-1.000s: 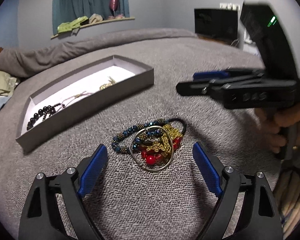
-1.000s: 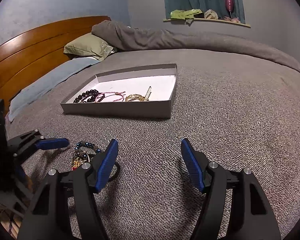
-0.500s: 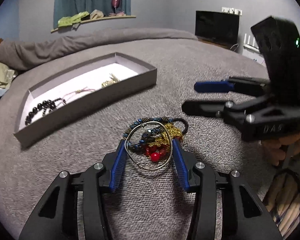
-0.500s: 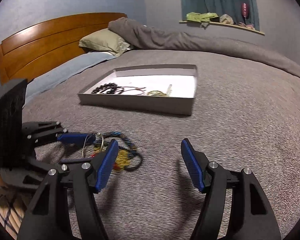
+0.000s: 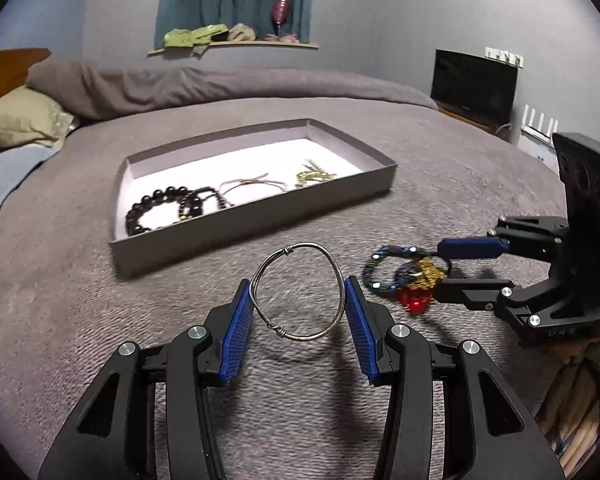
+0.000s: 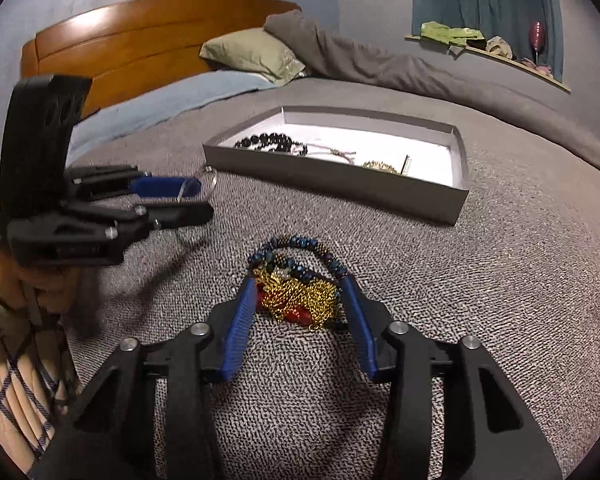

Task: Organize jewelry
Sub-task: 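Grasp the silver bangle with the left tool while the right tool grasps the blue bead bracelet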

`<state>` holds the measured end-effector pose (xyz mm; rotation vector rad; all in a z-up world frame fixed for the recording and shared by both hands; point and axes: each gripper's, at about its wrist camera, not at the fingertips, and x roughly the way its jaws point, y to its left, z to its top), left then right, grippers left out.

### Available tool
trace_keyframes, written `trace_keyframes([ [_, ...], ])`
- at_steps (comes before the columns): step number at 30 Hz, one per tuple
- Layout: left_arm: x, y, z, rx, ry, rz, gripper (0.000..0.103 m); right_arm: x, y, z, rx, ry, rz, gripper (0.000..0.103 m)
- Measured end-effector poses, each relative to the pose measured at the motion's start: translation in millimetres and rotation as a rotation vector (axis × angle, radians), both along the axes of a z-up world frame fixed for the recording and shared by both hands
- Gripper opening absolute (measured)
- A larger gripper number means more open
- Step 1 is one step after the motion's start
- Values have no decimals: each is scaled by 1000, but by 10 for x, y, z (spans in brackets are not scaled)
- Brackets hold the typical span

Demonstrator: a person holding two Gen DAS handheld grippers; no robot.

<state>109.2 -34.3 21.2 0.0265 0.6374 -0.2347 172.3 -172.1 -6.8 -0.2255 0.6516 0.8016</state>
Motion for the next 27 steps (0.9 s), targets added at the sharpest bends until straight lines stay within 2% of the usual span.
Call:
trace_keyframes([
  [4,-10,44,-2,-4,-2,6,48,21,67,-60,-39,9,-3,38],
  [6,-9,51,9,-4,-7,5,48,24,78,-67,-43,10,-1,25],
  [8,-15,63,30,-8,-14,5,48,21,80,-54,-35,8,5,19],
  [11,-26,88,50,-12,-23,10,48,11,72,-20,-20,1,10,17],
  [13,-26,105,64,-14,-29,16,48,4,46,23,1,-6,14,4],
  [14,-24,114,71,-15,-32,20,48,14,42,44,10,-7,14,0],
  [27,26,190,88,-26,-39,41,48,124,-156,298,137,-22,-20,0],
])
